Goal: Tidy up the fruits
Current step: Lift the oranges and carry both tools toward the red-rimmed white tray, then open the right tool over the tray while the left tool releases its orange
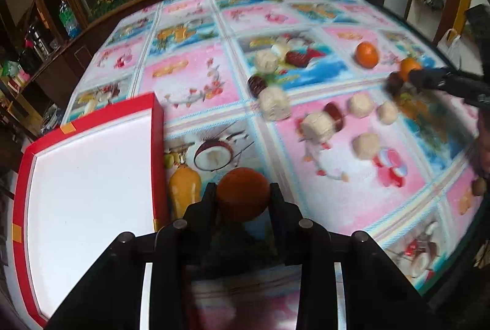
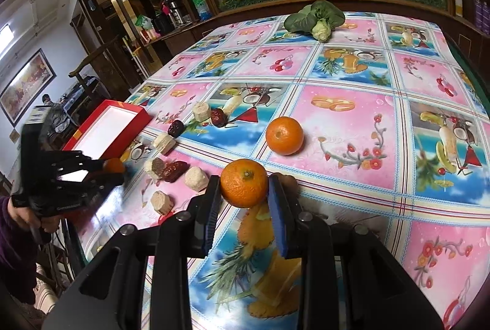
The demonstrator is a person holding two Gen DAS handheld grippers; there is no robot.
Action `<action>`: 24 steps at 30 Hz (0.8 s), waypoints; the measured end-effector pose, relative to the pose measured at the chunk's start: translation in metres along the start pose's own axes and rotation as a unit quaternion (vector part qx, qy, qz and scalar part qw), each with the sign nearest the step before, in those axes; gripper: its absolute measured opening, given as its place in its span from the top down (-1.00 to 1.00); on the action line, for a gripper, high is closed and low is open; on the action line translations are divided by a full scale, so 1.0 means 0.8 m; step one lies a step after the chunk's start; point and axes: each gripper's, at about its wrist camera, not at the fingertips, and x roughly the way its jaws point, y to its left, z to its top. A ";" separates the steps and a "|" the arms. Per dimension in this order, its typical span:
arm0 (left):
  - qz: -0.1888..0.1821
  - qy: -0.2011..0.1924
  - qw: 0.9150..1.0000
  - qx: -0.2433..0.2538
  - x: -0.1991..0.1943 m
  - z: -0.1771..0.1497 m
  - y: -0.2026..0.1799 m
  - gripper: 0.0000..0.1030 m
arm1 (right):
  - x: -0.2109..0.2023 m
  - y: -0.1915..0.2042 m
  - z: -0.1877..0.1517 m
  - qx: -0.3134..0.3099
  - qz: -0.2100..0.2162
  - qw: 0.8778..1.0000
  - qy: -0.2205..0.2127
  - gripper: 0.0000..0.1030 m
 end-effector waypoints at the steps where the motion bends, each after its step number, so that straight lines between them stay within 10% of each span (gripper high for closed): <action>1: -0.003 -0.014 1.000 -0.005 -0.014 -0.001 0.001 0.37 | 0.001 0.005 0.001 -0.001 -0.001 1.000 0.003 0.36; 9: 0.046 -0.103 0.989 -0.094 -0.120 -0.040 0.066 0.37 | 0.032 0.153 0.021 -0.091 0.064 0.993 0.037 0.36; 17: 0.130 -0.048 0.974 -0.177 -0.110 -0.116 0.133 0.37 | 0.117 0.317 0.021 -0.170 0.138 0.972 0.083 0.36; 24: 0.162 -0.015 0.970 -0.179 -0.095 -0.142 0.132 0.14 | 0.168 0.373 -0.009 -0.187 0.120 0.965 0.142 0.33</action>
